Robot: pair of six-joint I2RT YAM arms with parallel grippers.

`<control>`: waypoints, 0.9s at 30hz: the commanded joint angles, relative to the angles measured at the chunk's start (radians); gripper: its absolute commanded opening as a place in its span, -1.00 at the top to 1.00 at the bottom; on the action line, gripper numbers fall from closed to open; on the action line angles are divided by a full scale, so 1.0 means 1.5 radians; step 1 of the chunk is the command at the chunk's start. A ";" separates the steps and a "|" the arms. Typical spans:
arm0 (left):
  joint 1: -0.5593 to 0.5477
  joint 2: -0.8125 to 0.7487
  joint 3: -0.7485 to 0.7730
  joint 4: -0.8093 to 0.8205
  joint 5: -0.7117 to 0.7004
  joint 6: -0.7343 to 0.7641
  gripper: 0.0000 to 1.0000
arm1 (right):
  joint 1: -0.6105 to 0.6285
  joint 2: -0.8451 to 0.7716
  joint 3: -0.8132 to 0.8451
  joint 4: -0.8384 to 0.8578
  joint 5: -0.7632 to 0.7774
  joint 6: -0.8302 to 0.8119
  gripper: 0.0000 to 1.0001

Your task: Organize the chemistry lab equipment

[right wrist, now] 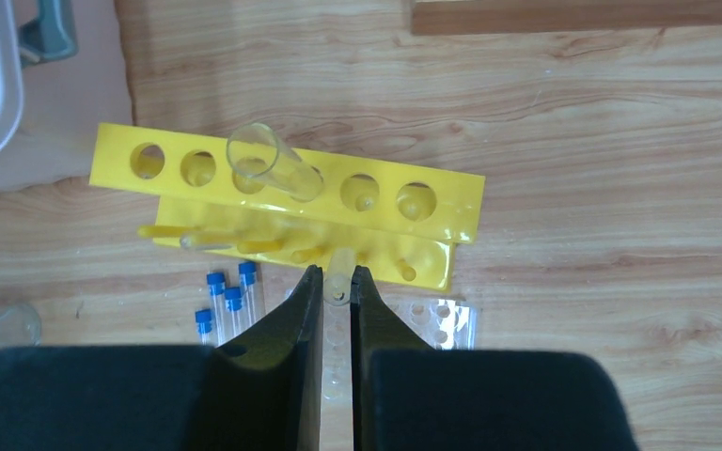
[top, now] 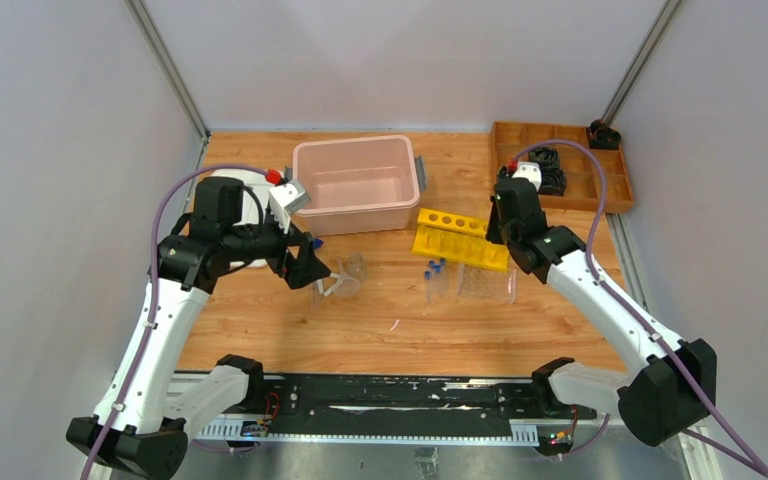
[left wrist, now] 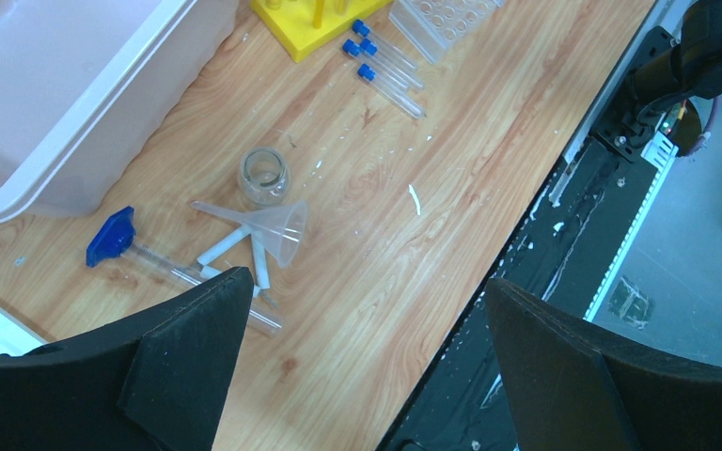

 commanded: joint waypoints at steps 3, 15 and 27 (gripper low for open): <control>-0.003 -0.007 0.014 0.001 0.006 0.004 -1.00 | -0.010 0.005 0.022 -0.056 -0.063 -0.025 1.00; -0.003 -0.006 0.011 0.001 0.010 0.006 -1.00 | -0.009 0.017 0.033 -0.080 -0.055 -0.038 1.00; -0.003 -0.009 0.013 0.001 0.010 0.005 -1.00 | -0.009 0.021 0.045 -0.055 -0.028 -0.042 1.00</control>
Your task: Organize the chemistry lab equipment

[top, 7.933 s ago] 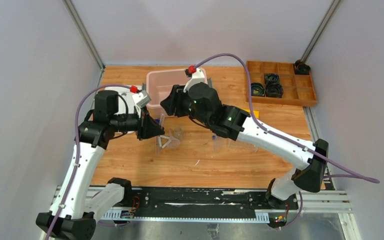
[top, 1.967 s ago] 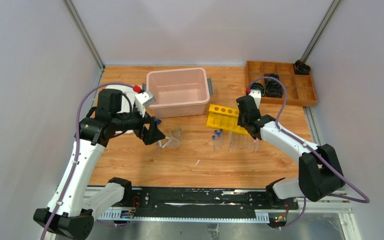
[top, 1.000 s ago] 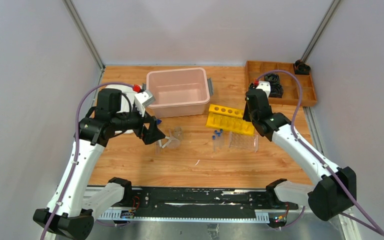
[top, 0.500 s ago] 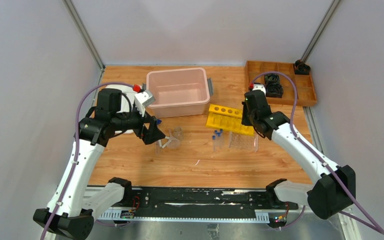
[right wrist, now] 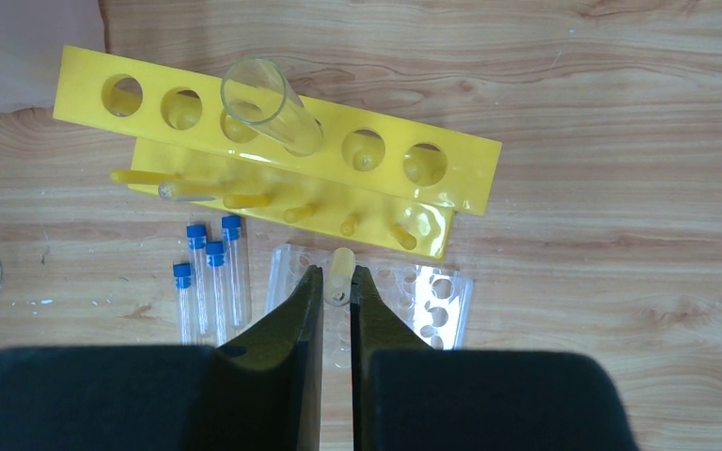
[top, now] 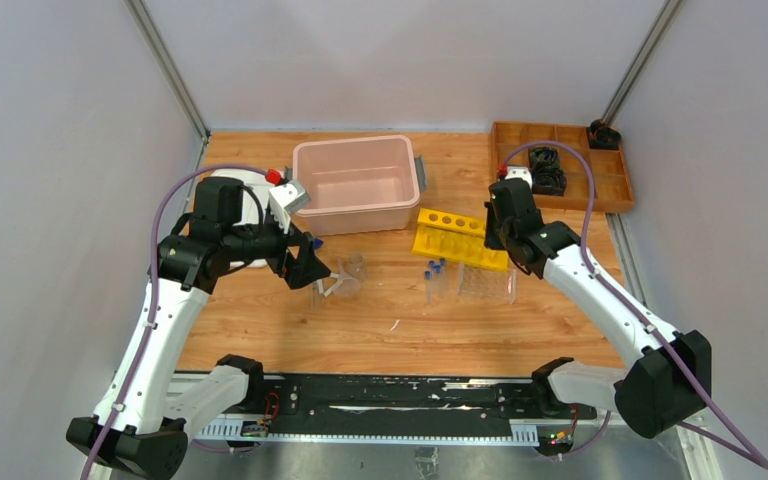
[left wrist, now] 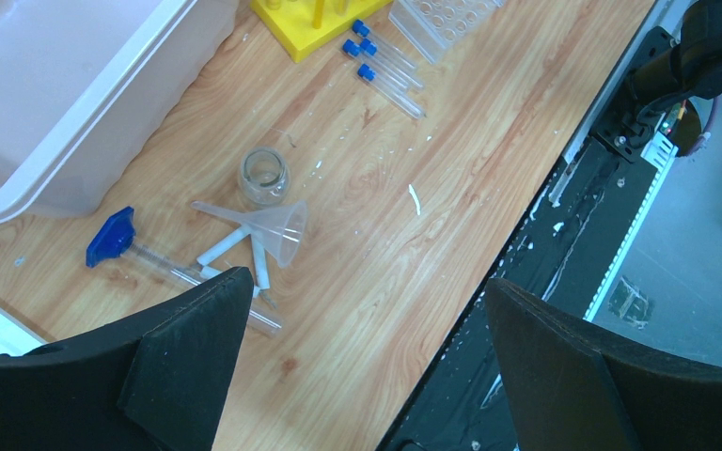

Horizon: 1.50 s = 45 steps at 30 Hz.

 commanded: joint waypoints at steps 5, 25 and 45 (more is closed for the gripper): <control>-0.003 -0.009 0.012 0.001 0.009 0.006 -1.00 | -0.010 0.012 0.033 0.022 0.018 -0.012 1.00; -0.003 -0.010 0.010 0.001 0.008 0.014 -1.00 | -0.010 0.073 0.020 0.022 0.025 -0.011 1.00; -0.003 -0.005 0.011 0.001 0.007 0.018 -1.00 | -0.009 0.067 0.018 0.013 0.059 -0.004 1.00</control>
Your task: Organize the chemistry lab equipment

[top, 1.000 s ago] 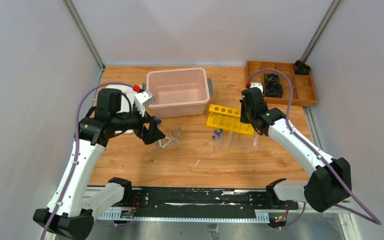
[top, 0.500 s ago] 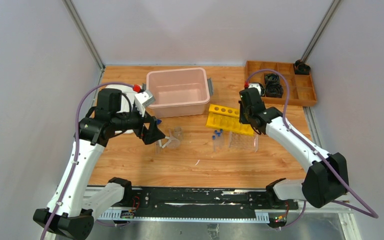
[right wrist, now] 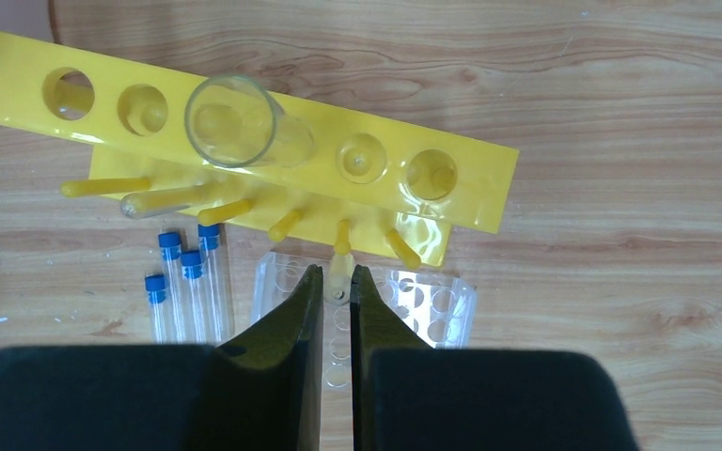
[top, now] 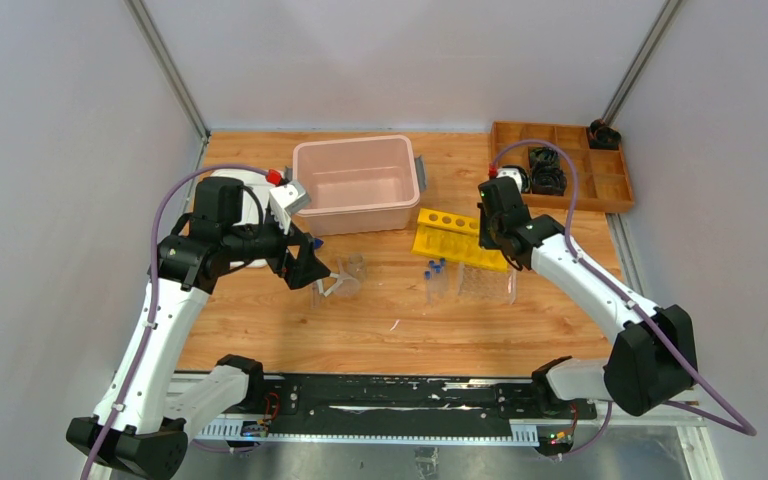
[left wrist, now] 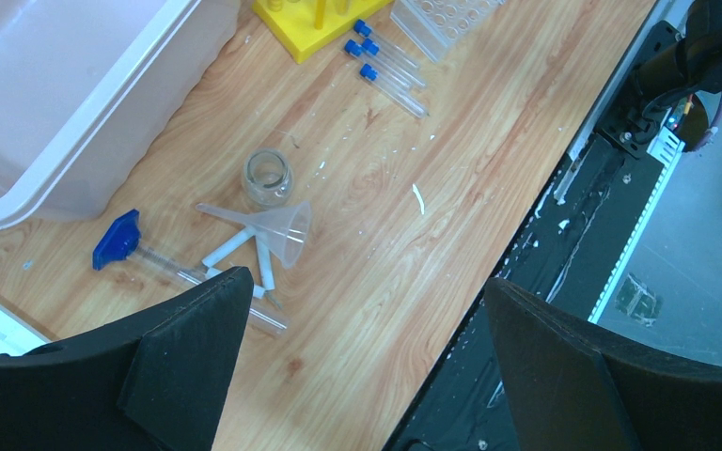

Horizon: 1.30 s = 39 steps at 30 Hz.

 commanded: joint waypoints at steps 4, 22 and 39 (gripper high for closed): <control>-0.003 -0.005 0.012 0.001 0.005 0.006 -1.00 | -0.010 -0.009 0.022 0.000 0.114 0.003 1.00; -0.003 0.004 0.019 0.001 0.006 0.010 -1.00 | -0.010 -0.040 0.043 0.007 0.010 -0.008 1.00; -0.003 0.005 0.017 0.001 0.006 0.012 -1.00 | -0.010 -0.027 0.058 -0.008 0.031 -0.020 1.00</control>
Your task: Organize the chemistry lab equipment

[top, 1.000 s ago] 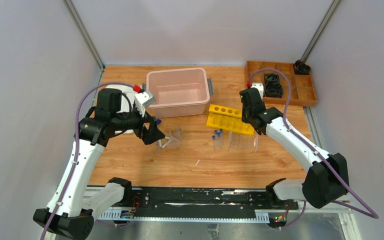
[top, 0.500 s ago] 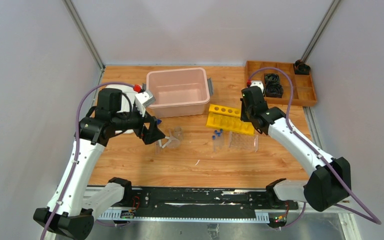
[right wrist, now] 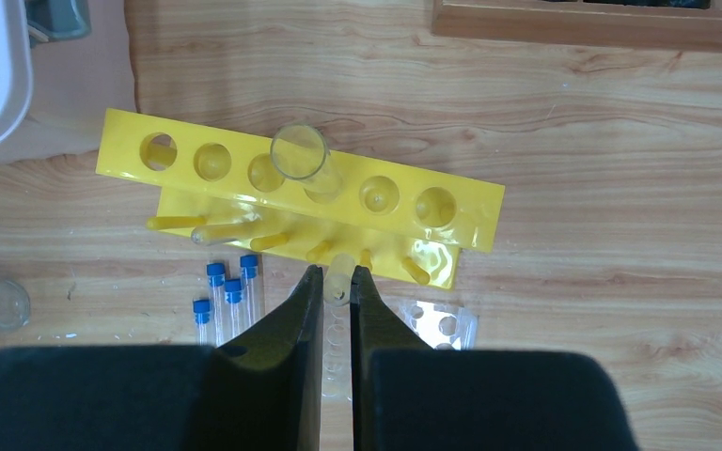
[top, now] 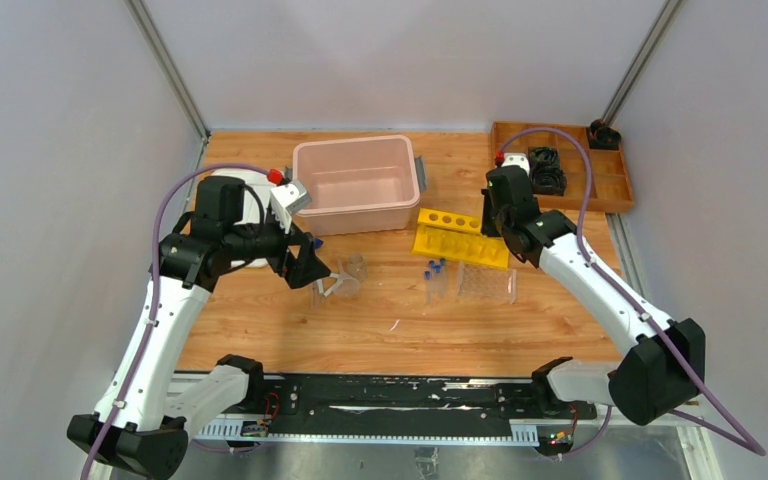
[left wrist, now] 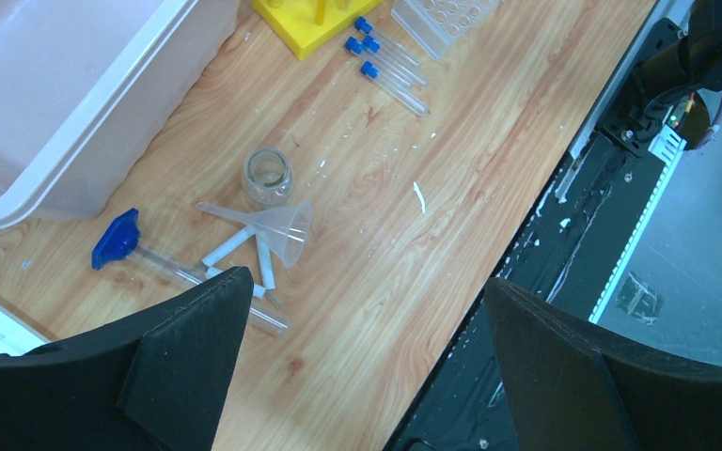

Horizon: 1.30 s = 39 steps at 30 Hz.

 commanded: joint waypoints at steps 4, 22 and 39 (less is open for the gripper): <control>-0.003 -0.001 0.016 0.001 0.006 0.010 -1.00 | -0.010 0.012 0.003 -0.010 0.033 -0.016 1.00; -0.003 -0.004 0.013 -0.002 0.003 0.015 -1.00 | -0.009 0.038 -0.016 -0.005 0.046 -0.016 1.00; -0.003 -0.005 0.014 -0.005 0.001 0.019 -1.00 | -0.009 0.049 -0.039 0.026 0.045 -0.010 1.00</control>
